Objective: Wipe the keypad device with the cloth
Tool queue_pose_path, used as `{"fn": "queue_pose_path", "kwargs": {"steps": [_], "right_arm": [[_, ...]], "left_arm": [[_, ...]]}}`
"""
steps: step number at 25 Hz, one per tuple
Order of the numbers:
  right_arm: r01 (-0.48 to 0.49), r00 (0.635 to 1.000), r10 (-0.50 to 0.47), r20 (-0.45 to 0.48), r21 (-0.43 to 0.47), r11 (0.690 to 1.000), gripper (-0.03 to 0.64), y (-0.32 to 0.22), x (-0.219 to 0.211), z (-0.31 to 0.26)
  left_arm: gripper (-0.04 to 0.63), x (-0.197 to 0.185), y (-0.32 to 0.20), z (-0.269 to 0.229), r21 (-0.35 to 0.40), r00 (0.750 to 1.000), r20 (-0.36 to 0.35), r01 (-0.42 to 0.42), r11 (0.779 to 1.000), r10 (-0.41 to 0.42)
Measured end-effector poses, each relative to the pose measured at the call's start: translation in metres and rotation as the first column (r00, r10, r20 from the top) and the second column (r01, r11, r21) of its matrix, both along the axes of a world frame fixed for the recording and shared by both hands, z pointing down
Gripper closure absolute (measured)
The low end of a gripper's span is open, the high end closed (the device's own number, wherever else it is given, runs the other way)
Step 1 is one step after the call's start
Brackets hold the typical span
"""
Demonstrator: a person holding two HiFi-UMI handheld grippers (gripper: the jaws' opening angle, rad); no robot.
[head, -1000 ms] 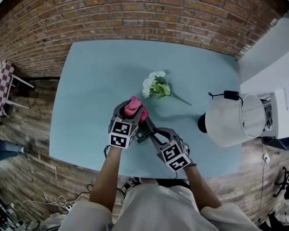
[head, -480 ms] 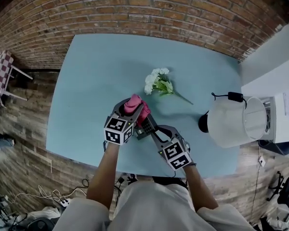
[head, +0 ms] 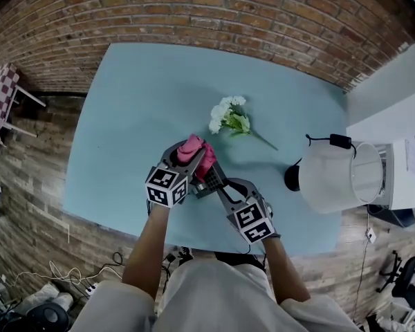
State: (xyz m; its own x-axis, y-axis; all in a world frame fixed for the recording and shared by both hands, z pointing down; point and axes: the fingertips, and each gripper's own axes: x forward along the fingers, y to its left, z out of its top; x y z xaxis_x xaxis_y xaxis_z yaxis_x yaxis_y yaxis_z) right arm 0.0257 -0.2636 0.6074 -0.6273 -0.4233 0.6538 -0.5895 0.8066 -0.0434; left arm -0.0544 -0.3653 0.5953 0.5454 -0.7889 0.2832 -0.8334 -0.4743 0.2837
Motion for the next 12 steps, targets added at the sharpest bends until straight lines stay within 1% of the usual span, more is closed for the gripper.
{"fn": "queue_pose_path", "kwargs": {"steps": [3,6,9,12], "right_arm": [[0.000,1.000,0.000,-0.006,0.002,1.000,0.492,0.000,0.000,0.000],[-0.003,1.000,0.003,-0.006,0.002,1.000,0.492,0.000,0.000,0.000],[-0.004,1.000,0.004,-0.005,0.001,1.000,0.492,0.000,0.000,-0.001],[-0.007,1.000,0.007,-0.009,0.002,1.000,0.492,0.000,0.000,-0.001]], "left_arm": [[0.368,-0.003,0.004,0.002,0.002,1.000,-0.006,0.011,1.000,-0.011],[0.368,-0.008,0.009,0.008,-0.011,1.000,0.015,0.009,1.000,-0.009],[0.368,-0.019,0.016,0.021,-0.043,0.999,0.044,0.014,0.999,-0.012],[0.370,-0.026,0.023,0.032,-0.085,0.999,0.048,0.020,0.996,-0.016]]}}
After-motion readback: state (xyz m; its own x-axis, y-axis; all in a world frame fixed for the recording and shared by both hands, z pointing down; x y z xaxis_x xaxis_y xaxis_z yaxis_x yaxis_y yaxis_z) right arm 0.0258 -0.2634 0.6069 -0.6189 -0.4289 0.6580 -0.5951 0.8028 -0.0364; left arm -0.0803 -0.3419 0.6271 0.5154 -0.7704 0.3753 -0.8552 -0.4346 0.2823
